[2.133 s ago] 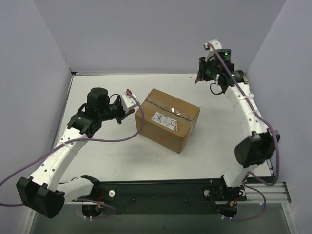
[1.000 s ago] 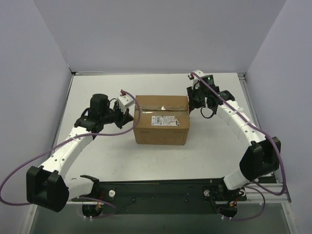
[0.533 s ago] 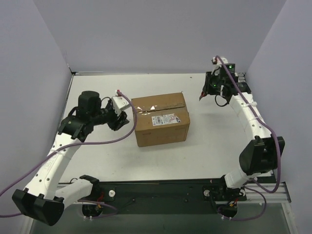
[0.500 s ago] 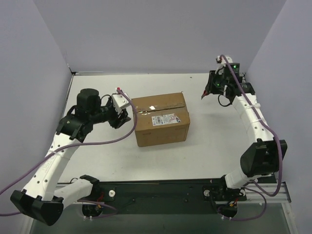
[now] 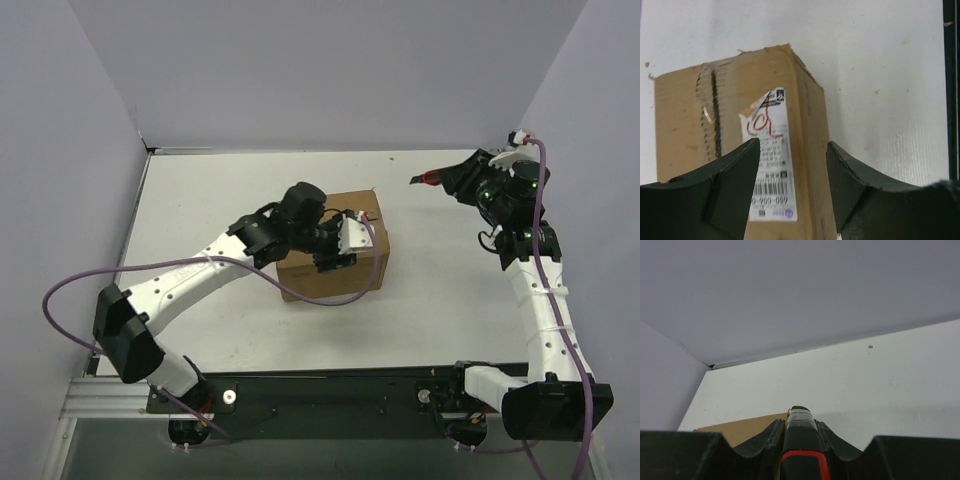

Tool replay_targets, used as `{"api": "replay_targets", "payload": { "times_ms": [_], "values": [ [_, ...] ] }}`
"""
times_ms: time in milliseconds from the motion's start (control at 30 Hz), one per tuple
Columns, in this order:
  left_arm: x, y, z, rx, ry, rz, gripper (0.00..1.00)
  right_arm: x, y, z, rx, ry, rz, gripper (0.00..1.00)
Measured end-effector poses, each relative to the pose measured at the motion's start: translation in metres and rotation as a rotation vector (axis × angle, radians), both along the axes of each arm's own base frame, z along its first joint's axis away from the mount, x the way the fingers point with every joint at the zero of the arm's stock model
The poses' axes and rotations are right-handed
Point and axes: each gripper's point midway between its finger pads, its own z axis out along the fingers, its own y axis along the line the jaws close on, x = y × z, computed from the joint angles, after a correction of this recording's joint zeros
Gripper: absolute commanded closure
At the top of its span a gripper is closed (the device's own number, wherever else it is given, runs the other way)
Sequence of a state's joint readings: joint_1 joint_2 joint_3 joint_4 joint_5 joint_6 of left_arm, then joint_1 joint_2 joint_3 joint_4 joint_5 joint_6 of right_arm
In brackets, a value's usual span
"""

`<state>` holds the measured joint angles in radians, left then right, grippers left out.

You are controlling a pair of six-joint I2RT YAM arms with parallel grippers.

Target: Unpack the express box

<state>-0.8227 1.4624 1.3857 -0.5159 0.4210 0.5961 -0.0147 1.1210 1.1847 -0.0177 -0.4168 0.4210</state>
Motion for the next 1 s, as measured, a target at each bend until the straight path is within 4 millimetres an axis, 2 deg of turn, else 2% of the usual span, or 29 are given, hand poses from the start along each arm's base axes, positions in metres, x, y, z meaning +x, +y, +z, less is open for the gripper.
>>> {"api": "replay_targets", "payload": {
  "times_ms": [67,133,200,267,333,500,767,1000],
  "values": [
    [-0.003,-0.019,-0.016,0.039,0.002,-0.037,0.35,0.001,-0.003,-0.022,0.019,0.042,-0.008,1.0],
    [-0.006,-0.03,-0.022,0.054,-0.008,-0.06,0.35,-0.002,-0.003,-0.049,0.025,0.101,-0.011,1.0],
    [-0.011,-0.036,-0.024,0.06,-0.018,-0.076,0.35,-0.006,0.0,-0.069,0.023,0.147,-0.004,1.0],
    [-0.011,-0.038,-0.023,0.059,-0.03,-0.079,0.35,-0.01,0.001,-0.078,0.021,0.162,-0.003,1.0],
    [-0.009,-0.039,-0.021,0.055,-0.043,-0.074,0.35,-0.017,0.007,-0.081,0.019,0.162,0.011,1.0],
    [-0.001,-0.041,-0.019,0.053,-0.078,-0.06,0.36,-0.024,0.021,-0.071,0.023,0.101,0.049,1.0],
    [0.004,-0.037,-0.031,0.077,-0.093,-0.041,0.36,-0.027,0.047,-0.069,0.019,0.059,0.117,1.0],
    [0.005,-0.036,-0.034,0.084,-0.097,-0.03,0.37,-0.021,0.053,-0.072,0.006,0.05,0.12,1.0]
  ]
}}
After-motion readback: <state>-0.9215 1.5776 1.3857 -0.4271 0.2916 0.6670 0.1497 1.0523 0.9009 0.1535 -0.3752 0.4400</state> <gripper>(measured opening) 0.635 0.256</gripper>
